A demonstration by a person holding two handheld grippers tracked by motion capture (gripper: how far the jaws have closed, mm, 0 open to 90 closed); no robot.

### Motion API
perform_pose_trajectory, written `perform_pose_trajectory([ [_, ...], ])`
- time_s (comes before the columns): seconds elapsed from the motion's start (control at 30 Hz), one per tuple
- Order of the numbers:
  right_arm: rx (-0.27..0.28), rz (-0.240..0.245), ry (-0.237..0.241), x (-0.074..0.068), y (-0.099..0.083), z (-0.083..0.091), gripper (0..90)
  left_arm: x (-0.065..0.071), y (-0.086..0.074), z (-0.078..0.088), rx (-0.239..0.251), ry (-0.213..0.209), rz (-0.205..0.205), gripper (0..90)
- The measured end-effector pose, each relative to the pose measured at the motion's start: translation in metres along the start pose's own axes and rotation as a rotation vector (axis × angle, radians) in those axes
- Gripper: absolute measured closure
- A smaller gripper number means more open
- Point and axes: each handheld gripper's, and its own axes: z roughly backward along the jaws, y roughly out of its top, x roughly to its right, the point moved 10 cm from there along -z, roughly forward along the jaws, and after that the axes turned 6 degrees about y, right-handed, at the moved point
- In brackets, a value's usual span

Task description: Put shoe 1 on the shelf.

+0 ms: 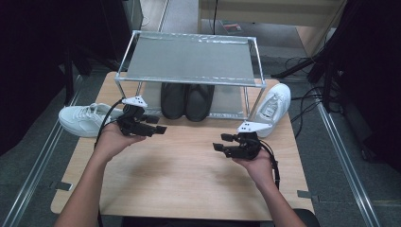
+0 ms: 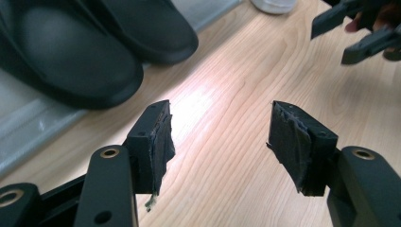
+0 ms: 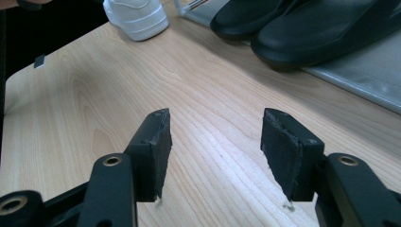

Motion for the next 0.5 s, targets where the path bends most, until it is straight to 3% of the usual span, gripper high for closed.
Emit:
perform_pose_trajectory([
  [0.2, -0.007, -0.005, -0.004, 0.003, -0.006, 0.004, 44.7, -0.003, -0.016, 0.003, -0.022, 0.022, 0.005, 40.4],
  [0.33, 0.003, -0.014, -0.004, 0.007, -0.005, 0.006, 44.7, -0.01, -0.025, 0.009, -0.032, 0.036, 0.04, 40.8],
  [0.5, -0.004, -0.02, 0.0, 0.008, -0.004, 0.003, 44.7, -0.017, -0.029, 0.015, -0.025, 0.048, 0.053, 41.2],
])
